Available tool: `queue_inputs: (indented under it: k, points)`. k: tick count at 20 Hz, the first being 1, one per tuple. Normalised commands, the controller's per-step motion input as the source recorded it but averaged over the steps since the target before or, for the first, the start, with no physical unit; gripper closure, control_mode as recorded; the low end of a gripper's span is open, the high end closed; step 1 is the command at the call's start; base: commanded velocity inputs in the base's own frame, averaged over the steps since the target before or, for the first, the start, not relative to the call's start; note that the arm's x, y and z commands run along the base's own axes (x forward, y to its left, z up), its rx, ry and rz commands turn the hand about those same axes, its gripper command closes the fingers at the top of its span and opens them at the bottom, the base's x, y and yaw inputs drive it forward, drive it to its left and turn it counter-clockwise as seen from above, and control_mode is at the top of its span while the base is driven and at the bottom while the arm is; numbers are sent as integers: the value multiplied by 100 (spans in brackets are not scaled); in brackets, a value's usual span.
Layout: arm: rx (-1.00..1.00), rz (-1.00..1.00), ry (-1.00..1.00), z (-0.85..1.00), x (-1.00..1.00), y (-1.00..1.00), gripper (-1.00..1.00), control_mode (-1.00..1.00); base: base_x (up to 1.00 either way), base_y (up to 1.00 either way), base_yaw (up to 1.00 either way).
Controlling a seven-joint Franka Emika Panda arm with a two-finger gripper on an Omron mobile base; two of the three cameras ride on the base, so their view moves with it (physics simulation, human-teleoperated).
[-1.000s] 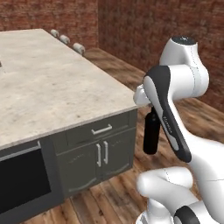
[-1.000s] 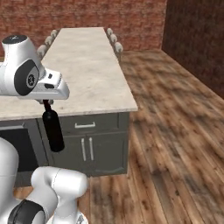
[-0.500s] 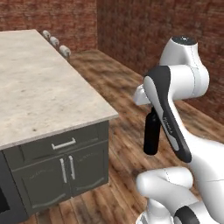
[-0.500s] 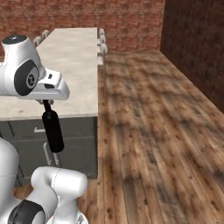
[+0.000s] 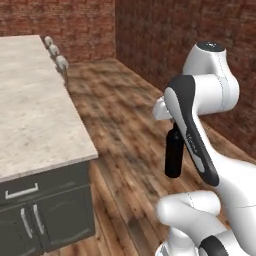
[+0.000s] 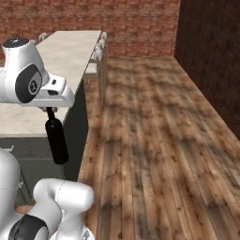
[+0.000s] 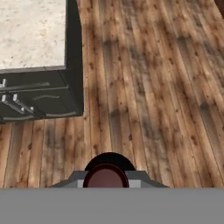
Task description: Move the drinks to the dining counter.
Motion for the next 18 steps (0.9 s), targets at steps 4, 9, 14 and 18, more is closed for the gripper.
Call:
queue_inputs:
  k: [4, 9, 14, 18]
  points:
    - [0, 0, 0, 0, 0, 0, 100, 100, 67, -100, 24]
    - [0, 0, 0, 0, 0, 0, 100, 100, 50, -100, 30]
    - [0, 0, 0, 0, 0, 0, 100, 100, 43, -100, 37]
    - [0, 0, 0, 0, 0, 0, 100, 100, 42, -99, 47]
